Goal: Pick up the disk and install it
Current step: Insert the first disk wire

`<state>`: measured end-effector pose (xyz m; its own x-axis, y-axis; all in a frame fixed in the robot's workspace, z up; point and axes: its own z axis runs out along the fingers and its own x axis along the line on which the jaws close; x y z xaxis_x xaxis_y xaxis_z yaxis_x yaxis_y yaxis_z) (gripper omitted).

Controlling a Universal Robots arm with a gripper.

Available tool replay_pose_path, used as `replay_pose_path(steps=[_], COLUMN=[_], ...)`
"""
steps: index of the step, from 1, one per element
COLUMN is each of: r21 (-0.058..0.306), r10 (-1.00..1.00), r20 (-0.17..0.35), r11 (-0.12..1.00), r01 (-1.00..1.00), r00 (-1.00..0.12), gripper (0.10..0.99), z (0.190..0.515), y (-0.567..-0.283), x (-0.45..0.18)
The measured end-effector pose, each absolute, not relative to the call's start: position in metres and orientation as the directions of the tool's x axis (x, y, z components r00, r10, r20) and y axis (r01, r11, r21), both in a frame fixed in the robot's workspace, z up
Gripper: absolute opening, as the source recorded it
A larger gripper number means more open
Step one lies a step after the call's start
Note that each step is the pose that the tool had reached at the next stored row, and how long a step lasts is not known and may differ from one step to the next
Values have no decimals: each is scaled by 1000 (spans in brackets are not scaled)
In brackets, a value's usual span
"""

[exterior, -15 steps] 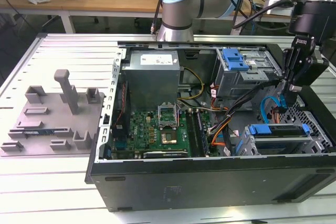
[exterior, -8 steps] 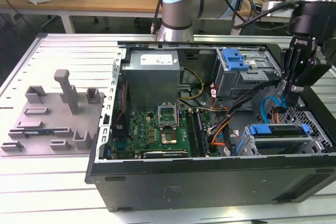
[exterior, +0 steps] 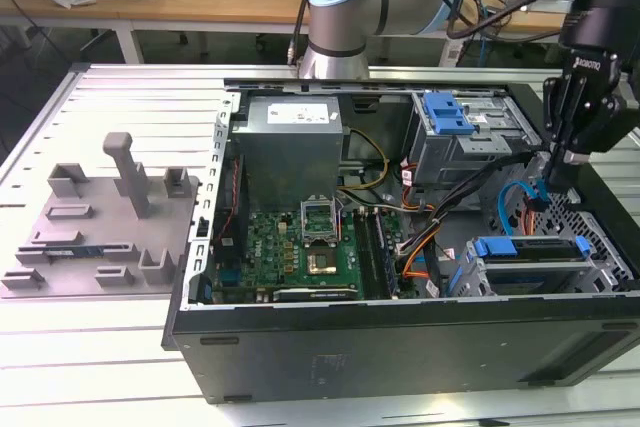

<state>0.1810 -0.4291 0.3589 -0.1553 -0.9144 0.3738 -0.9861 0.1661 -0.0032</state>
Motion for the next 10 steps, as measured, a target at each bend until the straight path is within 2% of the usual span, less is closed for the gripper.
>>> replay_pose_path(steps=[10], r21=[9], r10=[-940], r20=[305], r11=[163], r01=[-987], r00=[-152], gripper=[165], z=[359], y=[-450], x=[179])
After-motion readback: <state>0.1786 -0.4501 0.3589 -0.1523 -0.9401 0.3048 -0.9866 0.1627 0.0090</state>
